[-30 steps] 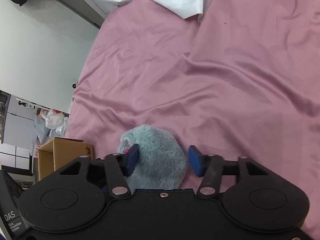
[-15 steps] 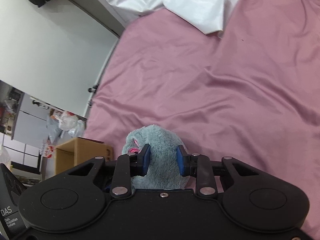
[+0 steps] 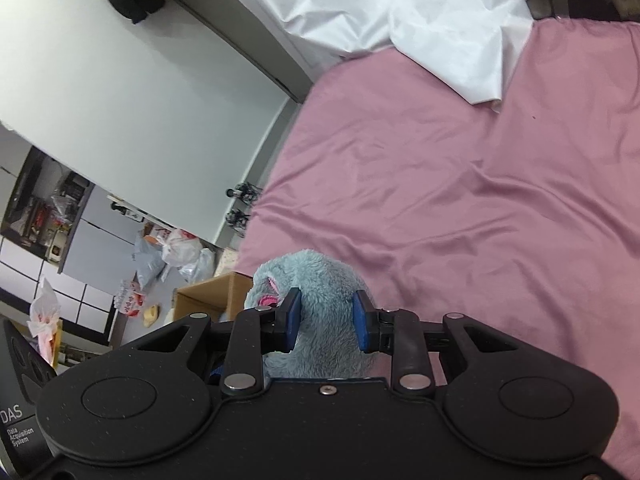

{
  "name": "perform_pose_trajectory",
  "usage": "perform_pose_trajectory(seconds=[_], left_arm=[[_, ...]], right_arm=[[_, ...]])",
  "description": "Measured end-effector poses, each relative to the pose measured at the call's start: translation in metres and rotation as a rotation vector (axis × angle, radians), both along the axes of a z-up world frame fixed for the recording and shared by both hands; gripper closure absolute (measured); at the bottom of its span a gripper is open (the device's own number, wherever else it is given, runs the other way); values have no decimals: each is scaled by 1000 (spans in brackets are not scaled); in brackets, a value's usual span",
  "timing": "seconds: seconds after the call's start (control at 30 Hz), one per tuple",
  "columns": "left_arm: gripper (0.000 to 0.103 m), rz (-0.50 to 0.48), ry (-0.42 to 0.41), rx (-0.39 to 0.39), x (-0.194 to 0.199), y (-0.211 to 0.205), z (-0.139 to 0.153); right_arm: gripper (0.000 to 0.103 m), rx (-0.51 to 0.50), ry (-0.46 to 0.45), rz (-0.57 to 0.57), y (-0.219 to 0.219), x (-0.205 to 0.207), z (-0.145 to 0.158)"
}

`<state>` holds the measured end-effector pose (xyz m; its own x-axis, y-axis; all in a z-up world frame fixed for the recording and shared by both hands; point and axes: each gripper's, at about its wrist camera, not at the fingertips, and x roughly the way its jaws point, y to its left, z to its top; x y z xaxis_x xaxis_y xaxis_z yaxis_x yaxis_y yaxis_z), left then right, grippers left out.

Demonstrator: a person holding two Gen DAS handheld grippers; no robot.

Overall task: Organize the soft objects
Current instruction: 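Lift and carry the grey plush with both tools over the box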

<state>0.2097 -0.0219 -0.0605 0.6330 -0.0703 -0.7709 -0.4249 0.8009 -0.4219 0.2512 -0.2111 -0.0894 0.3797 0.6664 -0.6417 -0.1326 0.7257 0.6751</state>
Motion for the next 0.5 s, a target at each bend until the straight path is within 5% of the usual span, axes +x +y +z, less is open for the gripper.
perform_pose_trajectory(seconds=[0.5], left_arm=[[81, 27, -58, 42, -36, 18, 39]], right_arm=[[76, 50, -119, 54, 15, -27, 37]])
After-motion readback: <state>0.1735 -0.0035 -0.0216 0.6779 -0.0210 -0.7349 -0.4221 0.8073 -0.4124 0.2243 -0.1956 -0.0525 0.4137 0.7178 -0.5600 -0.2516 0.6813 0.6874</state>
